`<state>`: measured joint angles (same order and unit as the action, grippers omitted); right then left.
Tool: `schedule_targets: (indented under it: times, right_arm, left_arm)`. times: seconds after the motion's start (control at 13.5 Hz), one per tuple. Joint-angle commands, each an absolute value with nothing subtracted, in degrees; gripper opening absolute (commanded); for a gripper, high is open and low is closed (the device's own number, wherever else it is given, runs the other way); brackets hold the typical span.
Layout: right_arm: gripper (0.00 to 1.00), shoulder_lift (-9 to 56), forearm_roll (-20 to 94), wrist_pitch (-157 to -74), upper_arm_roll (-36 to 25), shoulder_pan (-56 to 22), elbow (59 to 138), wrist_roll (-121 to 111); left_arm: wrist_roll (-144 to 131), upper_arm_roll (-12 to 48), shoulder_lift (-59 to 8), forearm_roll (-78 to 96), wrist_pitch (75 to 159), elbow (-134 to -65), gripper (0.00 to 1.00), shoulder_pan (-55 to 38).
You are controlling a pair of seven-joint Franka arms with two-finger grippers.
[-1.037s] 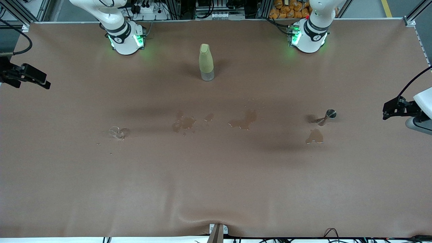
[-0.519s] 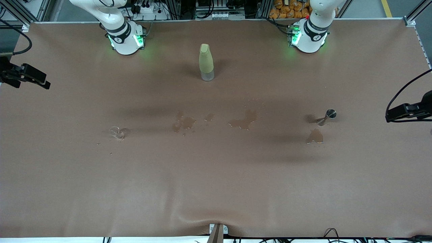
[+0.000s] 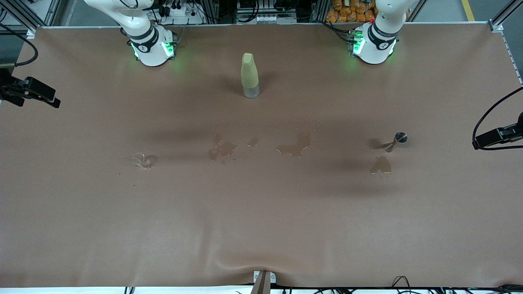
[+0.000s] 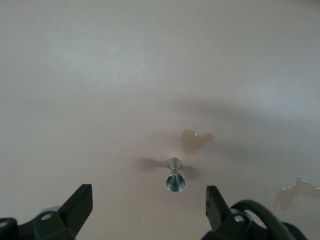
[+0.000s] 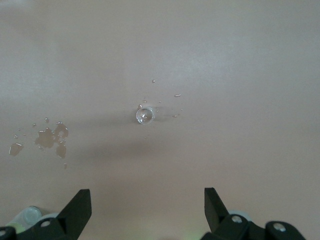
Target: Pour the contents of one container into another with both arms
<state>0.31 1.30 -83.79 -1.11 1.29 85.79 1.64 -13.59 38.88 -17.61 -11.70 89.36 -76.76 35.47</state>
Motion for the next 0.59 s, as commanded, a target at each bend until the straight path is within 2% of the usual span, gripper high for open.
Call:
schedule_targets:
  times: [0.0, 0.22, 0.52]
  right_arm:
    - [1.00, 1.0, 1.1, -83.3, -0.4, 2.1, 84.3, 2.3]
    - [1.00, 1.0, 1.1, -83.3, -0.4, 2.1, 84.3, 2.2]
    - [1.00, 1.0, 1.1, -83.3, -0.4, 2.1, 84.3, 2.1]
  left_arm:
    - [-14.1, 39.2, -16.9, -10.5, 89.8, -77.4, 1.00, 35.5]
    - [-14.7, 37.9, -16.9, -11.2, 89.7, -77.5, 1.00, 33.0]
    - [-14.5, 20.6, -16.1, -7.8, 89.7, -77.3, 1.00, 18.5]
